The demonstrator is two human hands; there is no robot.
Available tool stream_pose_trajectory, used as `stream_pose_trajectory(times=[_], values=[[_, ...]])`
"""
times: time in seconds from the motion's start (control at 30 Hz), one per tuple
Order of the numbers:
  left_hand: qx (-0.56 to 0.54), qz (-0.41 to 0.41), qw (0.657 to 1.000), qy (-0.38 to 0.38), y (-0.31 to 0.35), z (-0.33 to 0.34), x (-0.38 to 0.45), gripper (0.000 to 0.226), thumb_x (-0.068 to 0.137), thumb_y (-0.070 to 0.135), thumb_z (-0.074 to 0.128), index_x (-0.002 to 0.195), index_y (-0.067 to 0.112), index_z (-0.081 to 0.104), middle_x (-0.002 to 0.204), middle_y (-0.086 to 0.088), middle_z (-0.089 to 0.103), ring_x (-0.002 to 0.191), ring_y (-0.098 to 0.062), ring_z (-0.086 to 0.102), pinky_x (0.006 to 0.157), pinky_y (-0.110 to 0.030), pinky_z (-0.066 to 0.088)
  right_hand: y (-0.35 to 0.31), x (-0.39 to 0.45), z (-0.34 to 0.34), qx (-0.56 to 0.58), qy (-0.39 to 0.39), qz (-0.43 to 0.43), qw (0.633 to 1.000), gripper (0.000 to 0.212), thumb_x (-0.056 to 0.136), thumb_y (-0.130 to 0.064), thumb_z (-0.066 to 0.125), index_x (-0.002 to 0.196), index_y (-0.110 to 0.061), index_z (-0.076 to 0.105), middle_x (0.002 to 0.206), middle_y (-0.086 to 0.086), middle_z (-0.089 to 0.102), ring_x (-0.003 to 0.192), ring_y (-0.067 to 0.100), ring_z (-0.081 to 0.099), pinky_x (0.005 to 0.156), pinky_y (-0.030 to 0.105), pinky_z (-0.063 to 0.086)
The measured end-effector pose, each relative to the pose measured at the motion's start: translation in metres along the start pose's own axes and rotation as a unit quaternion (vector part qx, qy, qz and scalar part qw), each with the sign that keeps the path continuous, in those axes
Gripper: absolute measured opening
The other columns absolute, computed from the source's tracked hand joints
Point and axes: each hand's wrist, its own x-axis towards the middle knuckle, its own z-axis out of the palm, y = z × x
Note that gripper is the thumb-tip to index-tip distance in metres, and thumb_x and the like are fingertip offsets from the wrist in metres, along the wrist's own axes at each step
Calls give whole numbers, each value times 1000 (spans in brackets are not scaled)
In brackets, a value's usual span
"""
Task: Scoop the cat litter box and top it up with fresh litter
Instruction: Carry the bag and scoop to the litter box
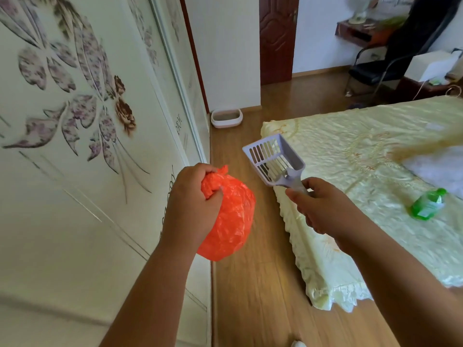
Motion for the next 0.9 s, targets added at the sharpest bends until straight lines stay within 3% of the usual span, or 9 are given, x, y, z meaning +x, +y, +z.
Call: stream_pose_trajectory(times=[0.17, 0.3, 0.47, 0.6, 0.7, 0.83, 0.9], values=[[3, -9, 1000, 6, 16, 35, 29, 31, 92, 27, 71, 106, 44, 50, 111, 17, 52, 103, -5, 51, 86, -21, 41, 7, 50, -22, -1, -24, -25, 999, 89, 61, -77, 57, 128, -19, 58, 91, -10, 51, 65, 3, 42, 54, 22, 31], [8, -38, 999, -1, 19, 63, 41, 33, 91, 25, 72, 106, 45, 50, 110, 18, 51, 101, -4, 51, 80, -11, 35, 17, 83, -39, -2, -43, -19, 999, 71, 63, -77, 58, 119, -32, 57, 88, -14, 47, 66, 1, 39, 55, 21, 30], [2, -53, 999, -8, 19, 89, 60, 31, 92, 26, 71, 106, 43, 50, 107, 19, 51, 100, -5, 51, 80, -7, 32, 30, 117, -57, -9, -45, 2, 999, 61, 84, -63, 64, 128, -21, 59, 82, -14, 49, 65, 3, 43, 53, 21, 33], [-6, -60, 998, -12, 16, 109, 89, 30, 91, 28, 72, 104, 44, 50, 104, 21, 50, 97, -2, 50, 77, -6, 30, 29, 142, -62, 0, -49, 10, 999, 34, 90, -53, 66, 105, -23, 64, 72, -10, 54, 59, 8, 47, 52, 23, 33], [-12, -61, 998, -14, 6, 124, 113, 28, 90, 28, 73, 104, 42, 53, 105, 19, 51, 96, -3, 50, 77, -7, 31, 28, 161, -58, -7, -47, 16, 999, 39, 88, -56, 66, 109, -23, 64, 74, -10, 55, 60, 7, 48, 54, 22, 33], [-30, -68, 997, -30, -15, 145, 153, 25, 90, 29, 72, 111, 33, 59, 109, 14, 55, 100, -7, 53, 84, -20, 39, 21, 195, -49, -21, -35, 33, 999, 37, 88, -57, 66, 104, -23, 64, 75, -7, 58, 60, 10, 50, 53, 24, 35], [-41, -61, 997, -35, -26, 153, 179, 25, 90, 31, 72, 109, 35, 58, 108, 14, 55, 98, -6, 53, 81, -14, 37, 13, 216, -45, -23, -29, 43, 998, 30, 91, -52, 65, 100, -24, 64, 74, -5, 60, 56, 8, 51, 51, 24, 37]])
